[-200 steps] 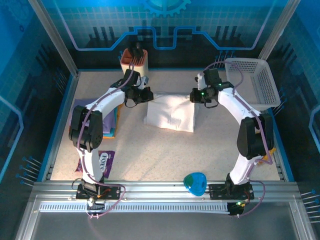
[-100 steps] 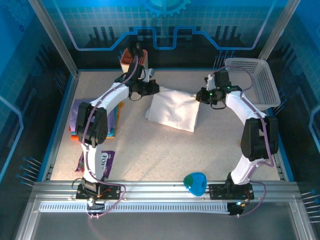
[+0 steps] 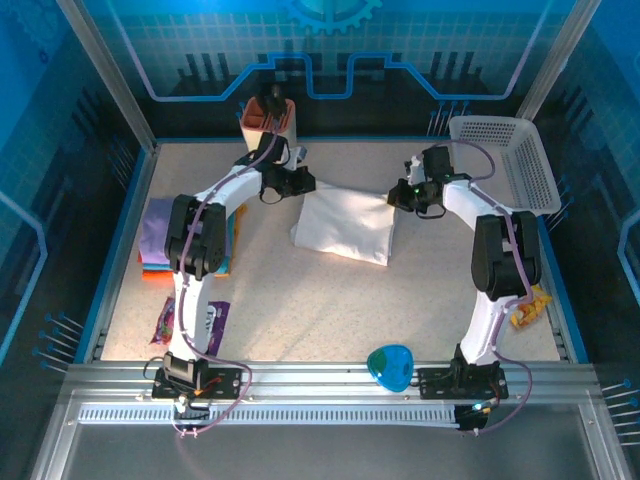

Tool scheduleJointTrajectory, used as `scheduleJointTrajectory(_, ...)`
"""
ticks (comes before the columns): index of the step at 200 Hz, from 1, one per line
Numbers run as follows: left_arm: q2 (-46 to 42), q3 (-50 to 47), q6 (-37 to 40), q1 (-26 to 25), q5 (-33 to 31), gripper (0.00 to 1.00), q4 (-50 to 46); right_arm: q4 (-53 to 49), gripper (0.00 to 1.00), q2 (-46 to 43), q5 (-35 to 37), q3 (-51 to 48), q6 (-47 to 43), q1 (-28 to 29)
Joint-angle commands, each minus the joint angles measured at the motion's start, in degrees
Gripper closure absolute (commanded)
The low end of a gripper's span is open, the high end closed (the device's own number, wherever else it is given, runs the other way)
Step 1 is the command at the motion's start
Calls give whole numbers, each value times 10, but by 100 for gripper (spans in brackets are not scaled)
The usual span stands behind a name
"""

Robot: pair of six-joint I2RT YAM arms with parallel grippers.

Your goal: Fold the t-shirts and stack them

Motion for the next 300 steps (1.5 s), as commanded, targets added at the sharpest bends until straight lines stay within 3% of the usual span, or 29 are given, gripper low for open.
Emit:
scheduleJointTrajectory(1, 29, 34, 7, 10, 16, 62, 10, 4, 96, 23, 4, 33, 2, -10)
scheduleJointTrajectory(11, 40, 55, 11, 11, 12, 52, -6, -2, 88, 31, 10, 42, 1, -12)
scheduleJointTrajectory(25, 45, 83, 17, 14, 1, 47, -35, -8, 58, 36, 7, 56, 0, -15)
scheduleJointTrajectory(39, 29, 87, 17, 13, -6, 45, -46, -20, 50, 31, 0, 69, 1, -14)
scheduleJointTrajectory(61, -23, 53, -5, 9, -15, 45, -47, -38, 27, 5, 11, 69, 0, -6)
scheduleJointTrajectory(95, -89, -23, -57, -18, -22, 45, -26, -37, 25, -30, -20, 37, 21, 13)
scheduleJointTrajectory(119, -96, -71, -106, -39, 3, 46, 43, 15, 25, -32, -53, 2, 59, 23)
scheduleJointTrajectory(145, -49, -52, -146, -43, 30, 46, 83, 51, 25, 0, -81, 7, 81, 29)
scheduleJointTrajectory(196, 58, 16, -188, -33, 21, 47, 167, 140, 25, 77, -116, 13, 106, 18)
scheduleJointTrajectory(233, 113, 56, -178, -22, 12, 48, 144, 191, 25, 134, -147, 9, 133, 3)
scheduleJointTrajectory(300, 60, -72, -160, -19, -22, 49, 167, 160, 24, 158, -165, 5, 127, -29)
